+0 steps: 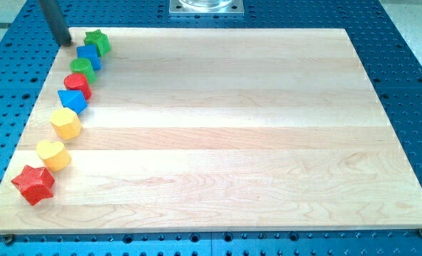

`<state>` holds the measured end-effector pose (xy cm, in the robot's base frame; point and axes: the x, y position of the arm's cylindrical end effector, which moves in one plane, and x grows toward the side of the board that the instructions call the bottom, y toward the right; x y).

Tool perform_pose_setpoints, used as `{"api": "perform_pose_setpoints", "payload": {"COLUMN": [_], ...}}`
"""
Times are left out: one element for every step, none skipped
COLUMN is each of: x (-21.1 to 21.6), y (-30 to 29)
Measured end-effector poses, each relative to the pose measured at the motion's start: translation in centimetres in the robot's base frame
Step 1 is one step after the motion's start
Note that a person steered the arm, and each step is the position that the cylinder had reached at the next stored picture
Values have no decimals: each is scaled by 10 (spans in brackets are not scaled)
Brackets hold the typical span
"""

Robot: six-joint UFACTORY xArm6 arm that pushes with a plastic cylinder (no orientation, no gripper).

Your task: Push the green star horizontal to the blue cube

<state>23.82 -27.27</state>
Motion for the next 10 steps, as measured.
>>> {"api": "perform_pose_setpoints", "payload": {"x": [3,6,11,35,23,21,20,39,39,65], "y": [62,131,92,93,174,244,227,229,245,158]}}
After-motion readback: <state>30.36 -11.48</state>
